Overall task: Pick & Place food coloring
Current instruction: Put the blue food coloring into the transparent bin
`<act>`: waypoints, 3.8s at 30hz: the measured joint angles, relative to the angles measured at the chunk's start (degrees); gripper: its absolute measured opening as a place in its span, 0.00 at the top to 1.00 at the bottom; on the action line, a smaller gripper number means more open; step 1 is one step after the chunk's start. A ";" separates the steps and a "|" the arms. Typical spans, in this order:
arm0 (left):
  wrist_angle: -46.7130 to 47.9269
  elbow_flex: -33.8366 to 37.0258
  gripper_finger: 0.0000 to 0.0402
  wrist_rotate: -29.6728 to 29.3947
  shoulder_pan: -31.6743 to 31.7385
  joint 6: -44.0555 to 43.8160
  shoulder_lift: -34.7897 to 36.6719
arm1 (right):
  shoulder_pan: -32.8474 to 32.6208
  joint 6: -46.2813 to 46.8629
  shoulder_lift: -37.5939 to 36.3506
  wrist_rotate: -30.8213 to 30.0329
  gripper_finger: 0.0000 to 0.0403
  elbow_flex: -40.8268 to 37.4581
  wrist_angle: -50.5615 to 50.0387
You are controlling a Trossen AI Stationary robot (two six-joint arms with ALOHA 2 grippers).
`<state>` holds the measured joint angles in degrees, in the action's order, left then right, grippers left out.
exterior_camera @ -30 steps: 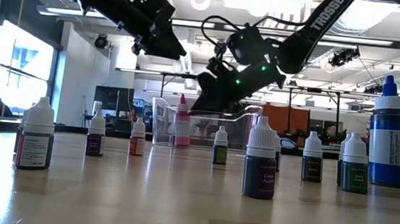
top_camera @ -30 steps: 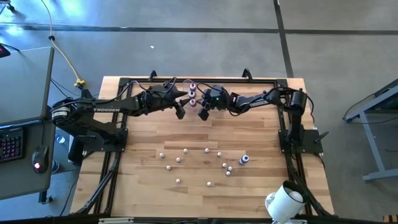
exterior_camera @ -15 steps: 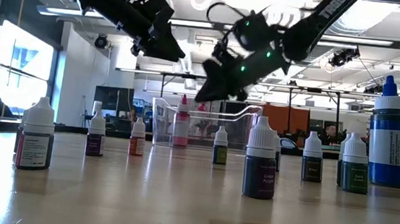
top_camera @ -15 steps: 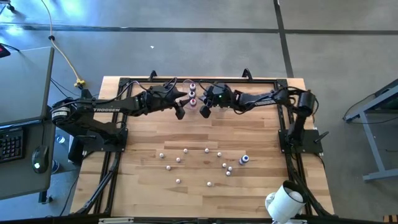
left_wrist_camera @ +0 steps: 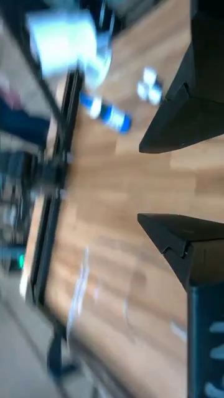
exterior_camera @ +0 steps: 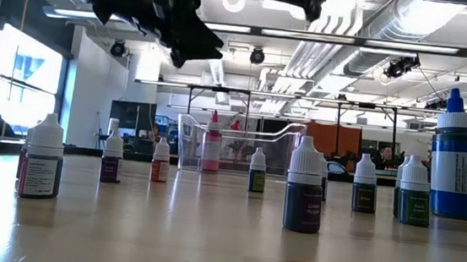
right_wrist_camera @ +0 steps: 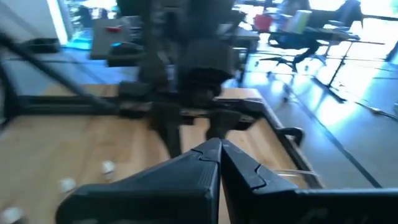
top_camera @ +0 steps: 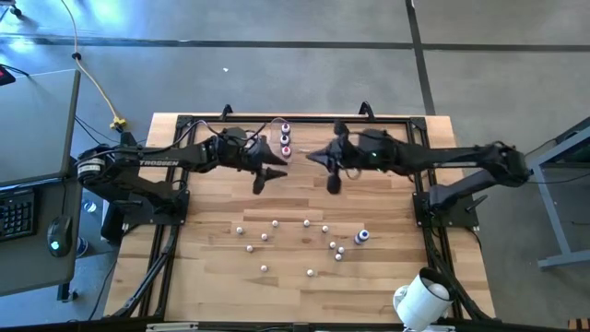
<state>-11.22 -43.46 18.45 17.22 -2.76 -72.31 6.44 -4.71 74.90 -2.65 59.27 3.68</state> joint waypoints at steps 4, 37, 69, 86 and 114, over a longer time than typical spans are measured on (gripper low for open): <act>-1.18 -0.02 0.59 0.49 -2.57 0.86 0.00 | -3.95 -0.21 -3.78 -0.05 1.00 -0.07 -4.13; -8.33 -0.02 0.59 -8.13 -8.99 -0.53 0.00 | -17.58 10.28 -5.21 11.39 0.87 -0.09 -37.86; -8.42 0.00 0.59 -11.56 -8.99 -0.77 0.00 | -26.30 22.81 7.71 5.04 0.51 -0.09 -55.08; -8.39 0.00 0.59 -11.49 -8.99 -0.75 0.00 | -28.70 26.81 7.69 0.28 0.51 -0.09 -55.36; -8.39 0.02 0.59 -11.45 -8.99 -0.98 0.00 | -28.57 26.12 12.80 1.00 0.57 -0.09 -57.29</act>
<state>-19.62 -43.44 7.01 8.23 -3.74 -72.31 -22.13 21.41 87.70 -1.65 59.18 -53.60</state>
